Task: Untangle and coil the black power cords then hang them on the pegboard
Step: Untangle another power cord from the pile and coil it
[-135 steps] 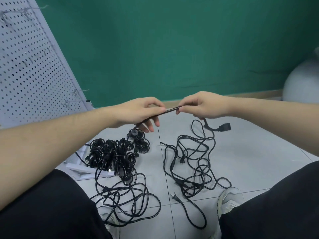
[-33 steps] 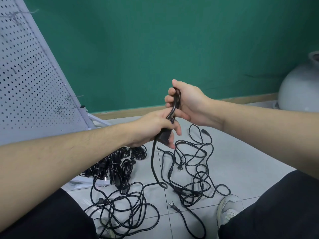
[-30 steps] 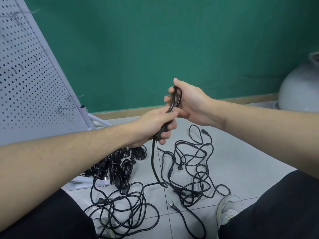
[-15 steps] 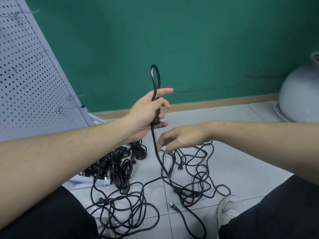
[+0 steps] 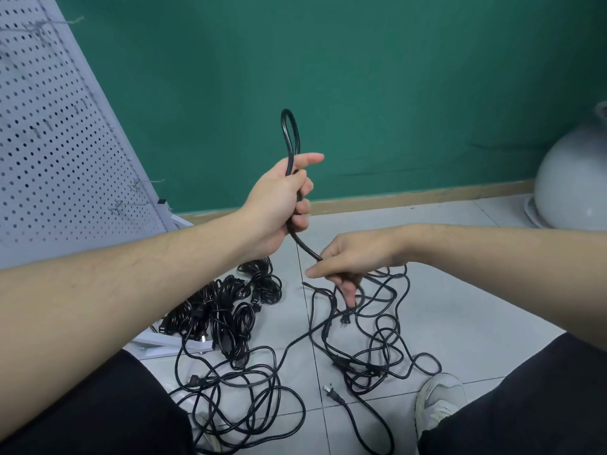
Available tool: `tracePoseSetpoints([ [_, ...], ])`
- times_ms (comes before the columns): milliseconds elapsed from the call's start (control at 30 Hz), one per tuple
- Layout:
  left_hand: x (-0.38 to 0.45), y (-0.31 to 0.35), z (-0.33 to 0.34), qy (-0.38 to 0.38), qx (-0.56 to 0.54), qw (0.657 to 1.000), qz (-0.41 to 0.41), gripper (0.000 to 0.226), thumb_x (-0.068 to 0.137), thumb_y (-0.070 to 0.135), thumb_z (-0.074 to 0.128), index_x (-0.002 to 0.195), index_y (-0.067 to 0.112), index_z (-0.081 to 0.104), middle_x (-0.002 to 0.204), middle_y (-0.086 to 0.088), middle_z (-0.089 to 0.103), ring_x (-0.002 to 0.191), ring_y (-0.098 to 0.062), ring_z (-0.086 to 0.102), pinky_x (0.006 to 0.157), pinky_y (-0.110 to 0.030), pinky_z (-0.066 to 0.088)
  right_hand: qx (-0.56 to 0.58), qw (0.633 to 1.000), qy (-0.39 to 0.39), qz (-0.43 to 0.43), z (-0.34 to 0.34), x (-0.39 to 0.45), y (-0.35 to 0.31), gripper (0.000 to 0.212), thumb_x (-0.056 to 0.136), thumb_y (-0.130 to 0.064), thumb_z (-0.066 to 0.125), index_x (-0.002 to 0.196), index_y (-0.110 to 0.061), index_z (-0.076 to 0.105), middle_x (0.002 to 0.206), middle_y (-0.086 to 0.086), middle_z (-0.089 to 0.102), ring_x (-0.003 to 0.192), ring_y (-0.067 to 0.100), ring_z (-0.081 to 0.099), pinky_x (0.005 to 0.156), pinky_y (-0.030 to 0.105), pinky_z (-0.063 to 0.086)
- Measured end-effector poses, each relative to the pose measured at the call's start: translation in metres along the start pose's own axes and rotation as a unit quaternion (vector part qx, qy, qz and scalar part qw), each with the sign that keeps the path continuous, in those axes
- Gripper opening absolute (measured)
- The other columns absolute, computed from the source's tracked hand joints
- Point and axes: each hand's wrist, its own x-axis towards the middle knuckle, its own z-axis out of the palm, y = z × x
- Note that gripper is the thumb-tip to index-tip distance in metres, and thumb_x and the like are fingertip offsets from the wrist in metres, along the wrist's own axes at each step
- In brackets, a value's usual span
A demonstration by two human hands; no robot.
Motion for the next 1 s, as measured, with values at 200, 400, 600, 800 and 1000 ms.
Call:
tracePoseSetpoints([
  [200,0.009,0.001,-0.027,0.048,0.131,0.990,0.023,0.040,0.106,0.010,0.033,0.116,0.031,0.067,0.074,0.004,0.039,0.052,-0.010,0.029,0.041,-0.020,0.025,-0.012,0.999,0.037,-0.020,-0.028,-0.017,0.013,0.038,0.099,-0.027,0.062,0.065,-0.015,0.050,0.056,0.002,0.056,0.059,0.024,0.053,0.065,0.031,0.043],
  [400,0.017,-0.002,-0.045,0.064,0.226,0.972,0.022,0.043,0.104,0.010,0.033,0.117,0.031,0.069,0.082,0.000,0.041,0.052,-0.012,0.035,0.048,-0.025,0.049,0.082,0.980,0.133,-0.122,-0.050,-0.028,0.019,0.019,0.095,-0.018,0.061,0.077,-0.013,0.064,0.067,0.002,0.055,0.063,0.017,0.052,0.071,0.035,0.049],
  [600,0.002,-0.012,-0.028,-0.037,0.223,0.974,0.001,0.021,0.102,0.038,0.058,0.117,0.026,0.067,0.088,-0.002,0.040,0.049,-0.008,0.040,0.063,-0.038,0.061,0.081,0.949,0.262,-0.153,-0.038,-0.023,0.002,0.017,0.104,-0.022,0.056,0.098,-0.015,0.070,0.060,0.002,0.055,0.053,0.023,0.057,0.054,0.029,0.052],
  [800,-0.009,-0.018,-0.015,-0.124,0.324,0.938,0.022,0.041,0.080,0.048,0.082,0.111,0.027,0.065,0.077,0.008,0.052,0.054,-0.009,0.046,0.049,-0.023,0.041,-0.073,0.914,0.396,-0.060,-0.039,-0.024,-0.007,0.057,0.084,-0.062,0.069,0.065,-0.009,0.057,0.052,0.007,0.065,0.044,0.010,0.054,0.049,0.017,0.041],
  [1000,0.001,-0.026,-0.025,-0.087,0.346,0.934,-0.028,0.024,0.101,0.039,0.060,0.090,0.018,0.061,0.082,-0.006,0.049,0.052,-0.017,0.042,0.047,-0.026,0.035,-0.083,0.922,0.378,-0.016,-0.047,-0.020,-0.007,0.056,0.084,-0.064,0.069,0.064,-0.018,0.044,0.058,0.001,0.045,0.056,0.019,0.042,0.056,0.029,0.033],
])
